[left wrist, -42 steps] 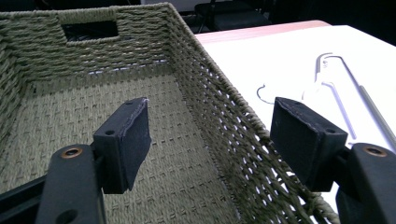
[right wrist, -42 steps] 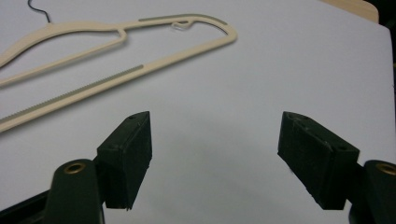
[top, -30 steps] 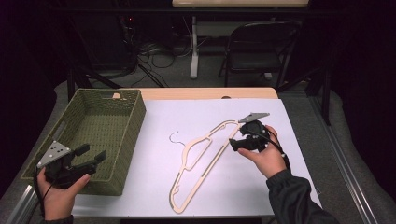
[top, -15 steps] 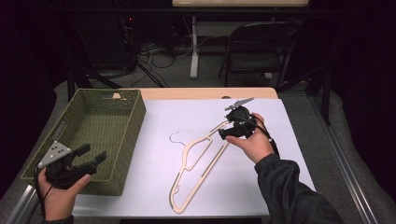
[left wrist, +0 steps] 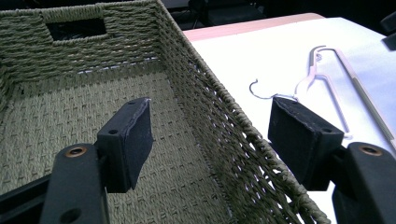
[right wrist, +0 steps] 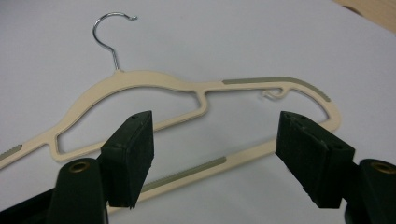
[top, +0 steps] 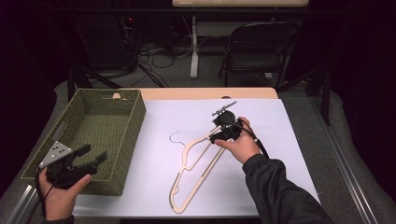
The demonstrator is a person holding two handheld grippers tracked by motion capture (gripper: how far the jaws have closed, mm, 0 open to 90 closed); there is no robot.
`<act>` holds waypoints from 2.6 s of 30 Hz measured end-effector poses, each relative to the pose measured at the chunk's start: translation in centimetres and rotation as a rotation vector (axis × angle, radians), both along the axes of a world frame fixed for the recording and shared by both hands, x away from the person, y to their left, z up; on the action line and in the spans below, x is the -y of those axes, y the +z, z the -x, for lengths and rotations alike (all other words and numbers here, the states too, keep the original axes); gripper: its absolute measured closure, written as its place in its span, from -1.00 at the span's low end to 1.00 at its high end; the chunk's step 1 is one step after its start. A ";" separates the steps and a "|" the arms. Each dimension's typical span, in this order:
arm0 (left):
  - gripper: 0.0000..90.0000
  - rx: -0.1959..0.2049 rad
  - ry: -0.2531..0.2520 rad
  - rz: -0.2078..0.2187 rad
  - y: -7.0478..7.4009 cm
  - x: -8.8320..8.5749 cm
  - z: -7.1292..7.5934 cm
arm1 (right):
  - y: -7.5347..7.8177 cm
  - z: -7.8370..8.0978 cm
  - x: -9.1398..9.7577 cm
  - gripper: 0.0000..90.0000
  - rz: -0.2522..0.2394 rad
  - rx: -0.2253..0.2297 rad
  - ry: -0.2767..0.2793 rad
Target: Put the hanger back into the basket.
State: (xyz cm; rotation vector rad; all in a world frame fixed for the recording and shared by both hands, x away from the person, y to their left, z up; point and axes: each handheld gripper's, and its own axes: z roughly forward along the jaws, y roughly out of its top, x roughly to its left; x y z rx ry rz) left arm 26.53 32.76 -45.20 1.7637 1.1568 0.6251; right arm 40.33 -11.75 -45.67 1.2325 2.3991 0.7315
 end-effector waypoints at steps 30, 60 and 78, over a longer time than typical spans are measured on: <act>-0.28 0.004 -0.063 -0.022 0.0 2.1 0.0 | -5.9 -0.7 -2.4 -0.34 0.002 -0.165 0.000; -0.15 0.005 -0.204 -0.047 0.0 6.3 0.4 | -7.2 -1.9 -2.3 -0.34 -0.028 -0.262 -0.033; -0.15 -0.014 -0.224 -0.058 -0.8 7.3 0.2 | -6.6 -1.4 0.6 -0.33 0.043 -0.241 -0.085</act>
